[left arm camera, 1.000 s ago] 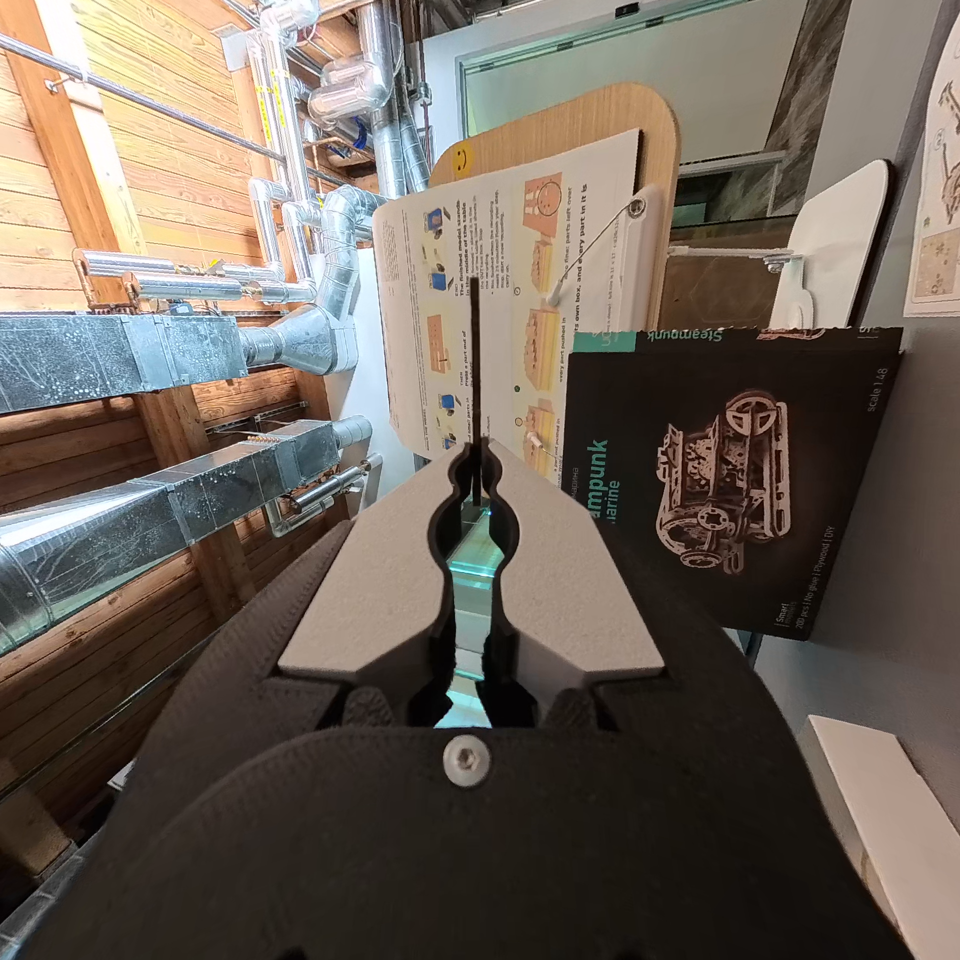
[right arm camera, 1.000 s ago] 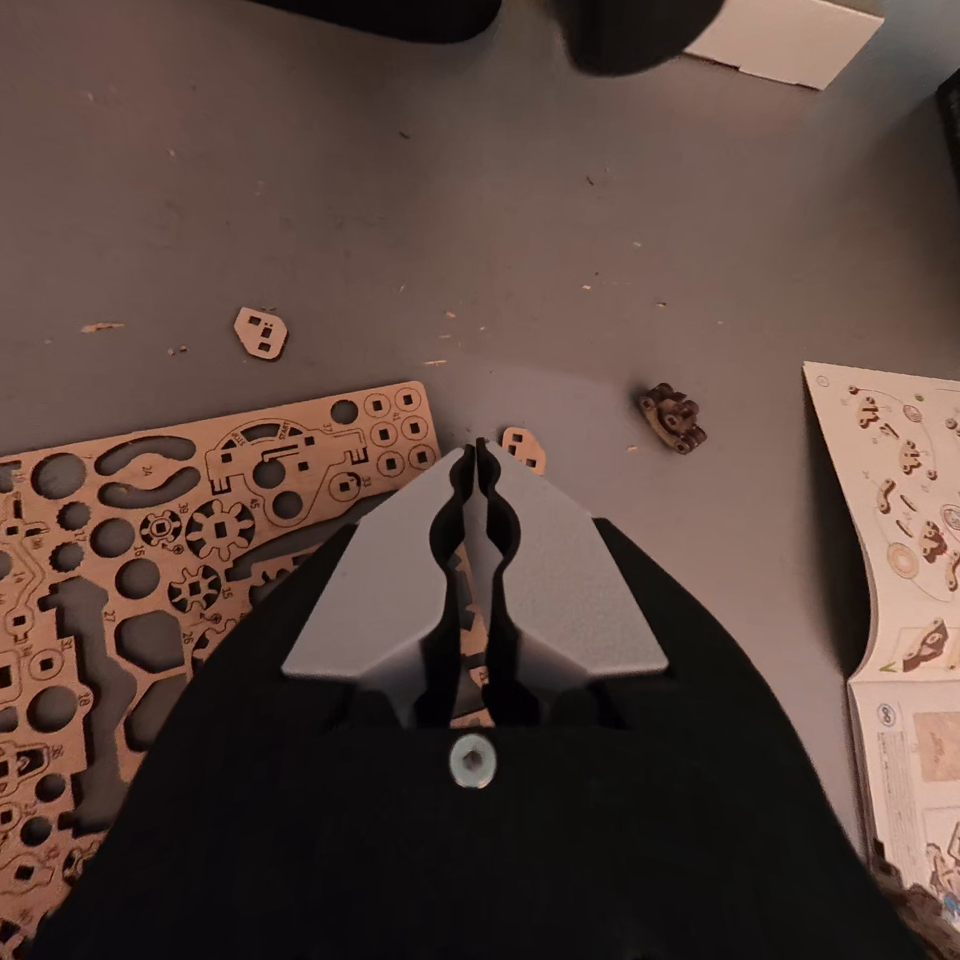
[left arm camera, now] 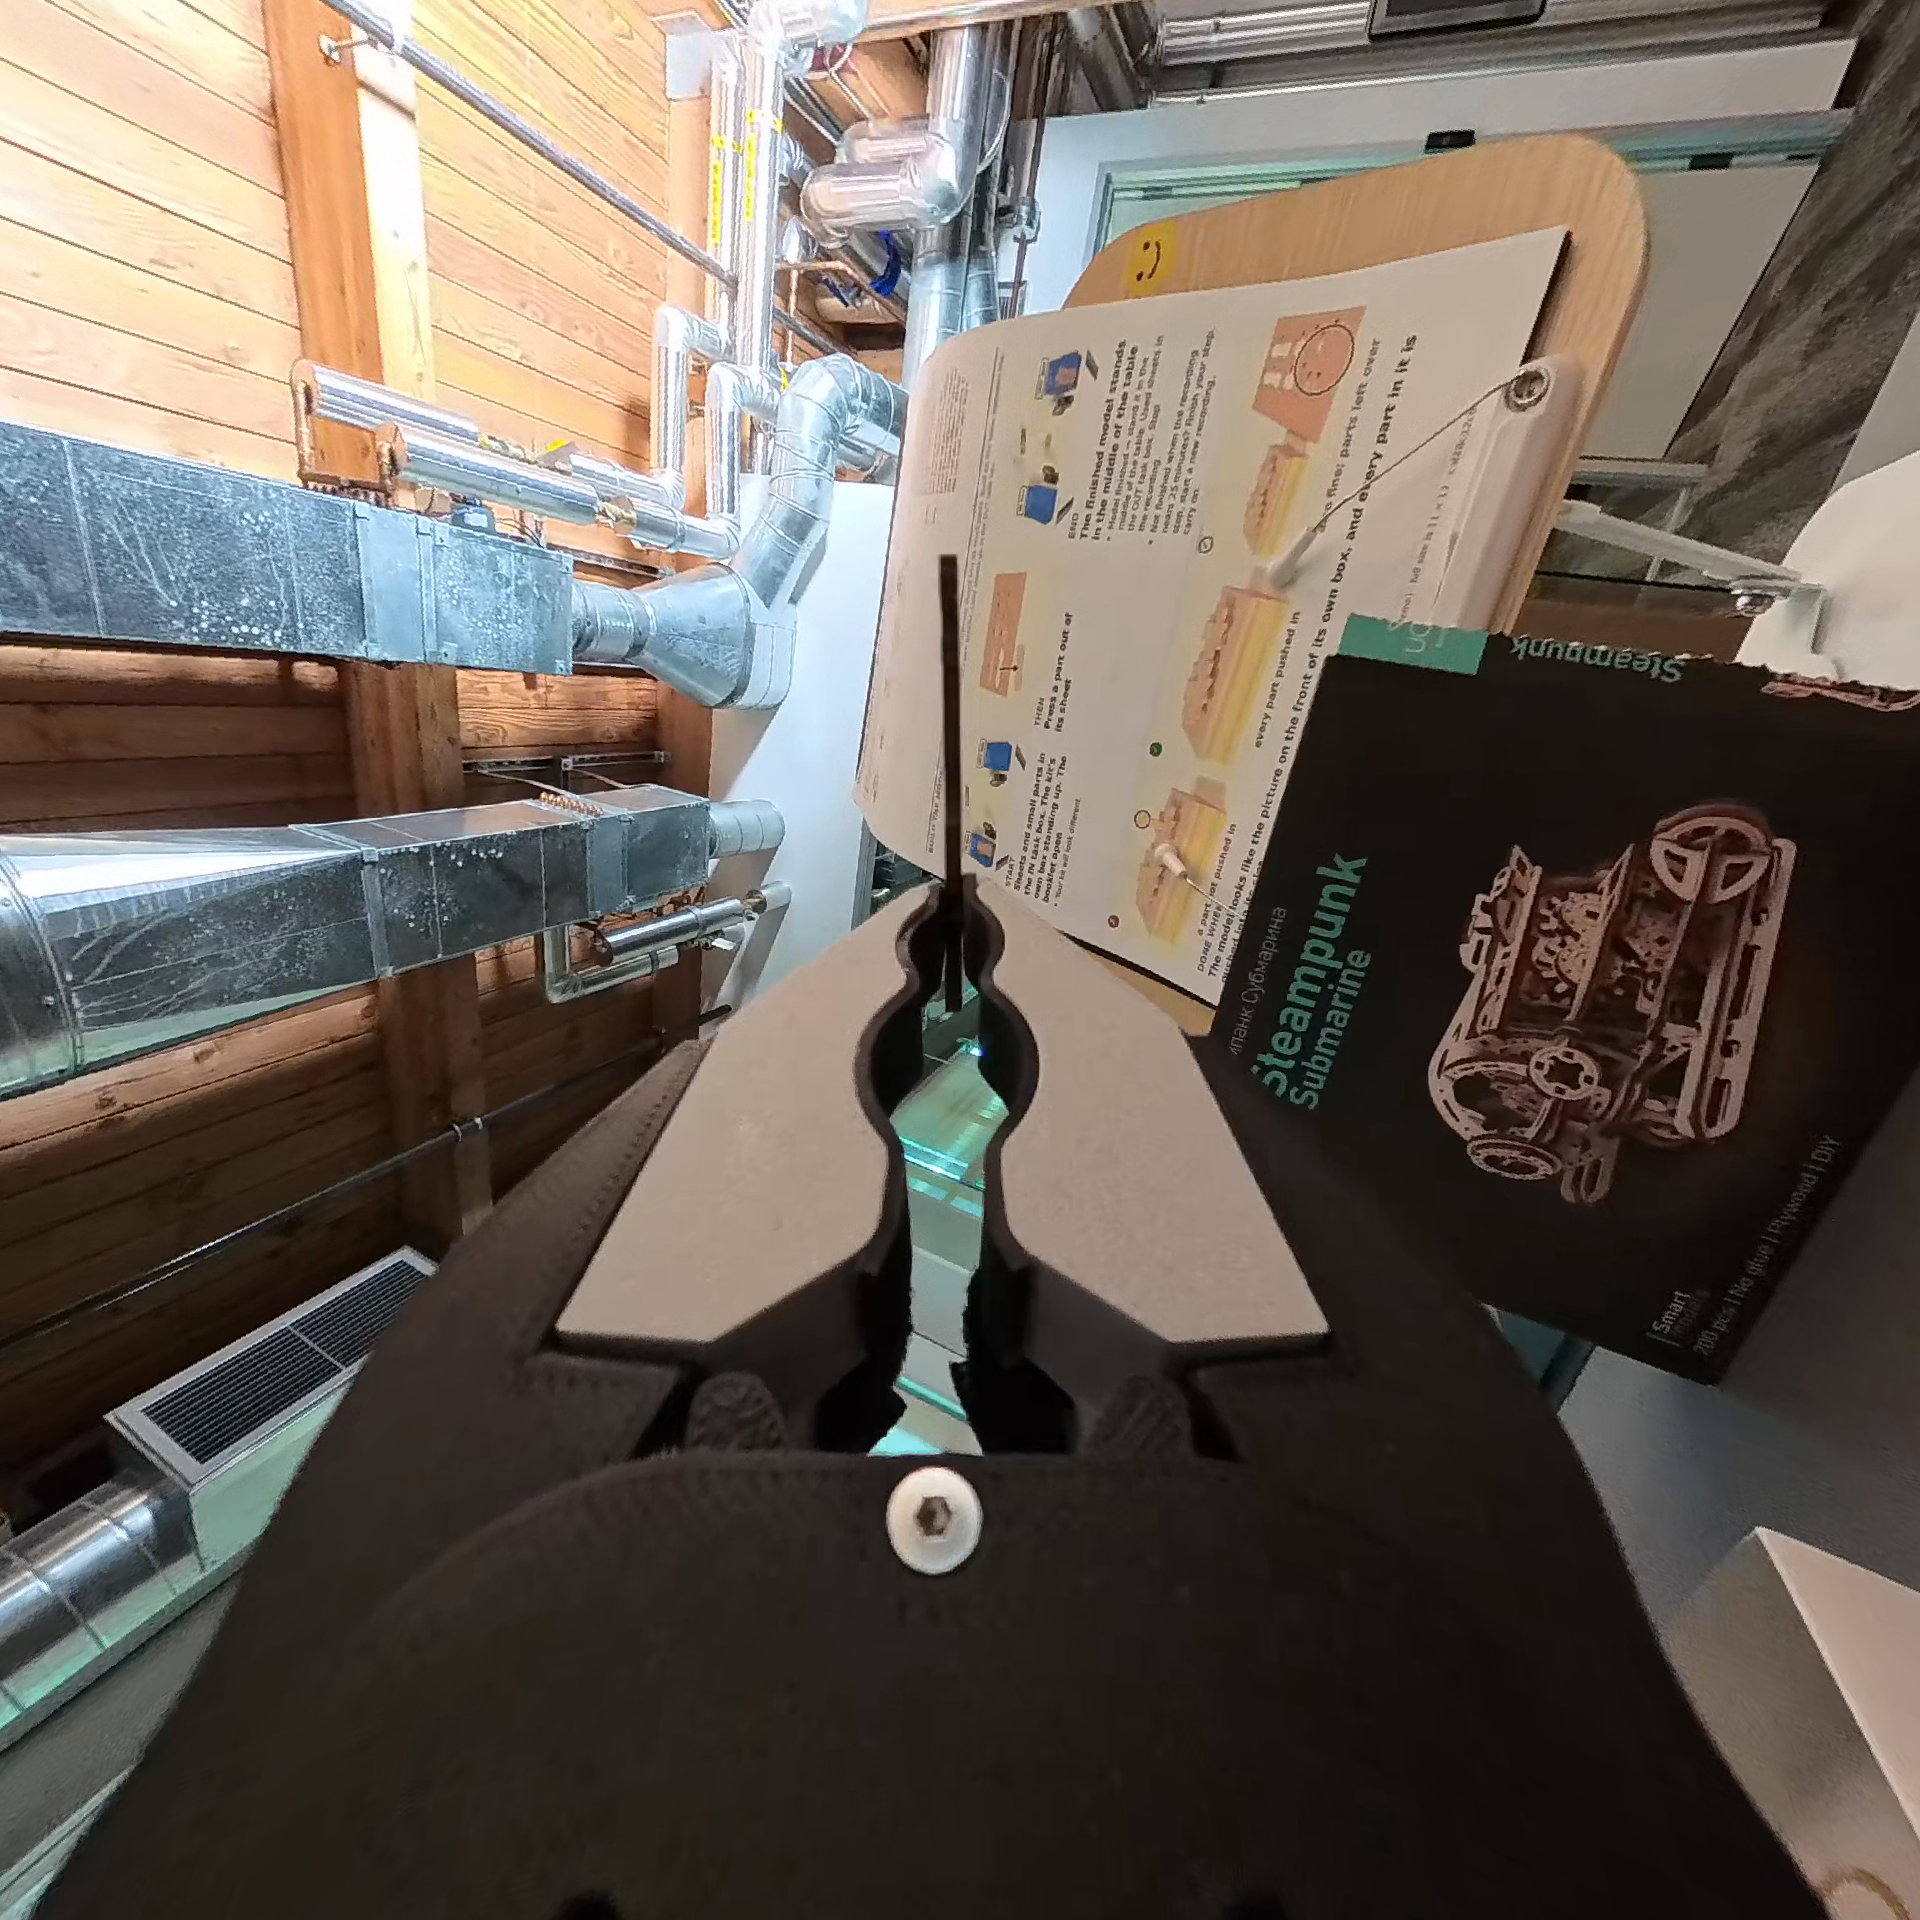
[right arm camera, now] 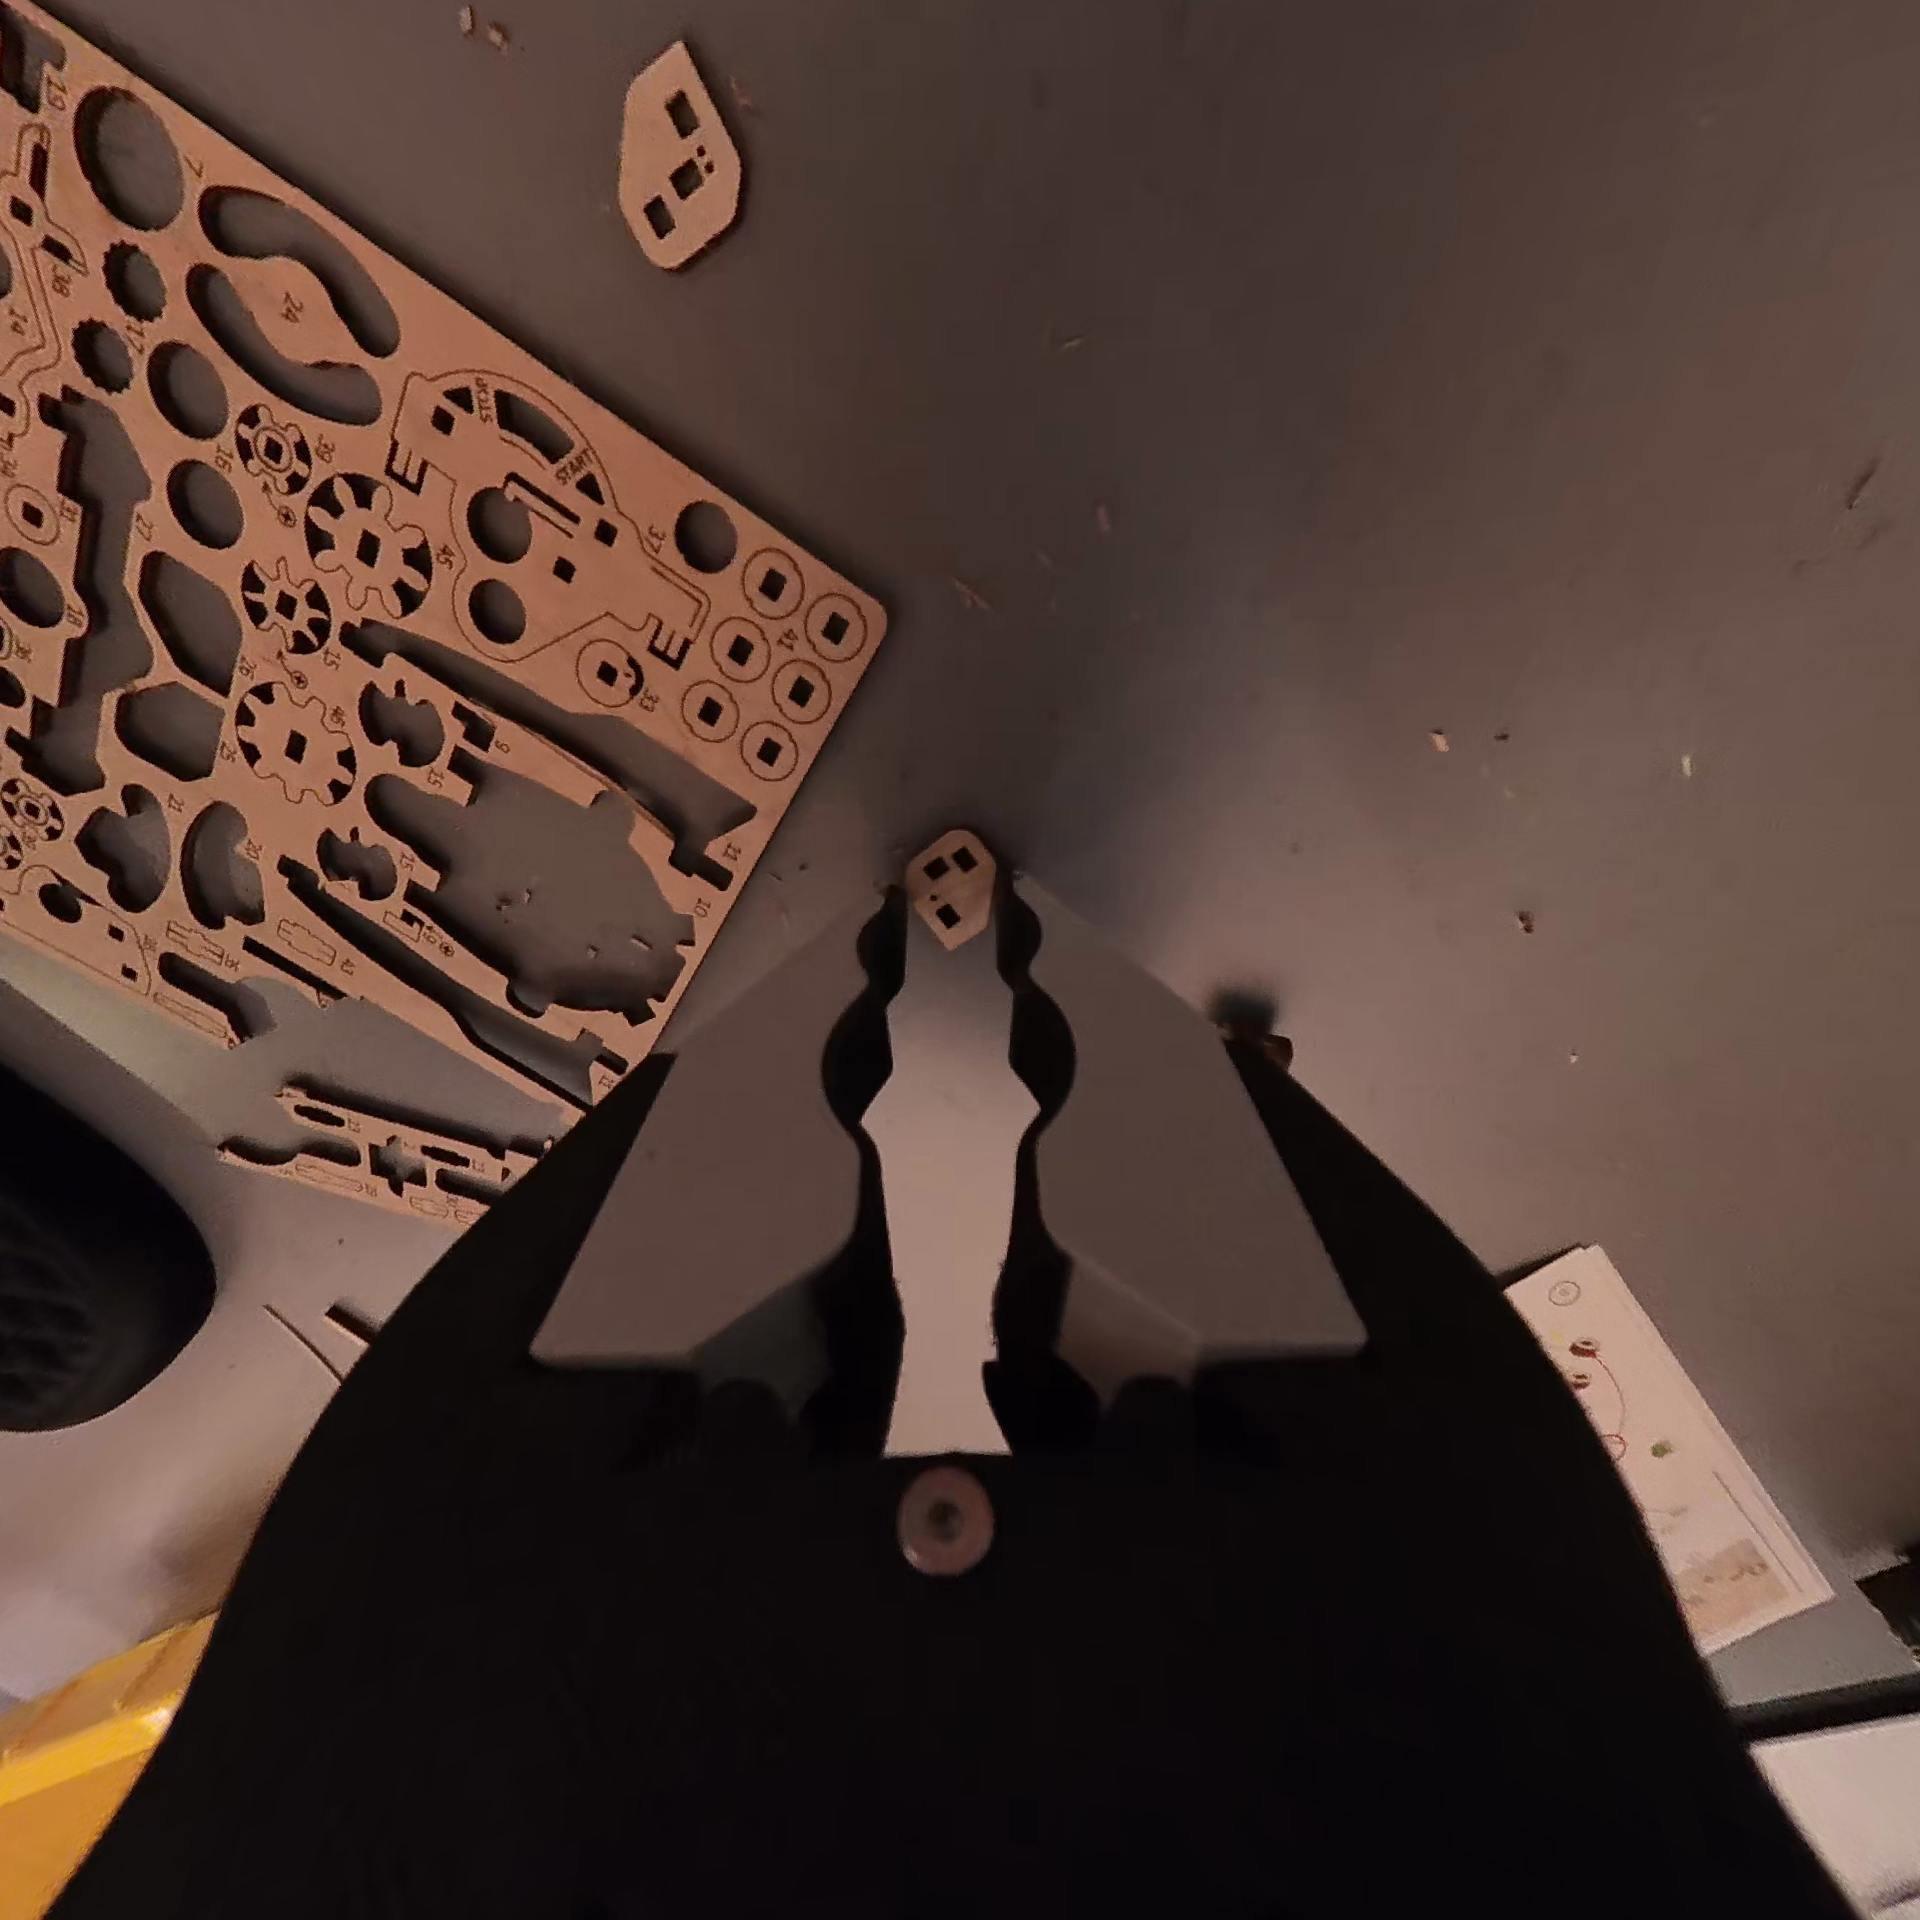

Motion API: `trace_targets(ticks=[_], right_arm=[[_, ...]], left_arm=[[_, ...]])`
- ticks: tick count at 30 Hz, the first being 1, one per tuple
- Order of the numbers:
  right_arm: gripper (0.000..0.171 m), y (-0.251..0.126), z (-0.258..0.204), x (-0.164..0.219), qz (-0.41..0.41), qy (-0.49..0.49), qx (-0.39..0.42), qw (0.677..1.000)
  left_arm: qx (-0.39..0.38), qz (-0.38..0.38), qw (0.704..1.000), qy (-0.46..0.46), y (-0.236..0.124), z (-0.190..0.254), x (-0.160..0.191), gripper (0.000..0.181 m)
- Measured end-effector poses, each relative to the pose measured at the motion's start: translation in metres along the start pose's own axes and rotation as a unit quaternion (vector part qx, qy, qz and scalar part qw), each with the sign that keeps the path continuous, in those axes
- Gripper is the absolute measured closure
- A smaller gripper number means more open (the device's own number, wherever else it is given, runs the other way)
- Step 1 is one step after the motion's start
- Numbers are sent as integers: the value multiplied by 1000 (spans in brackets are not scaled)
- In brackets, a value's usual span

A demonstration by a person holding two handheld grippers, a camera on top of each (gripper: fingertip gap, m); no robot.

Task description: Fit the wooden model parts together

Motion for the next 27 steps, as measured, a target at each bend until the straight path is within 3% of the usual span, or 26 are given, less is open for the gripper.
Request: trace_targets(ticks=[4, 7, 11, 16, 23, 27], right_arm=[[155, -1, -2, 1, 22, 25, 43, 999], [155, -2, -8, 8, 37, 23, 188, 981], [155, -1, -29, 14, 1, 15, 387, 922], [155, 2, -54, 5, -83, -27, 541, 836], [155, -14, -54, 1, -190, -86, 644, 736], [156, -2, -44, 4, -248, -160, 628, 720]], left_arm=[[-10, -10, 1000, -2, 1, -4, 4, 181], [-14, -17, 1000, -15, 2, -8, 7, 181], [-20, -17, 999, -19, 2, -9, 5, 181], [-27, -6, 999, -21, 0, -11, -3, 181], [-12, 1, 999, -40, -1, -11, -11, 181], [3, 3, 998, -68, -1, -12, -12, 181]])
Point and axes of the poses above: each gripper's, where its closed fingertips meet, y out along the fingers, x out of its underside, z = x × y across the jaws, the point moved 6 cm from there along -y, back along the fingers, and after that the axes turned 9 degrees about -y, right-handed, at the moved point
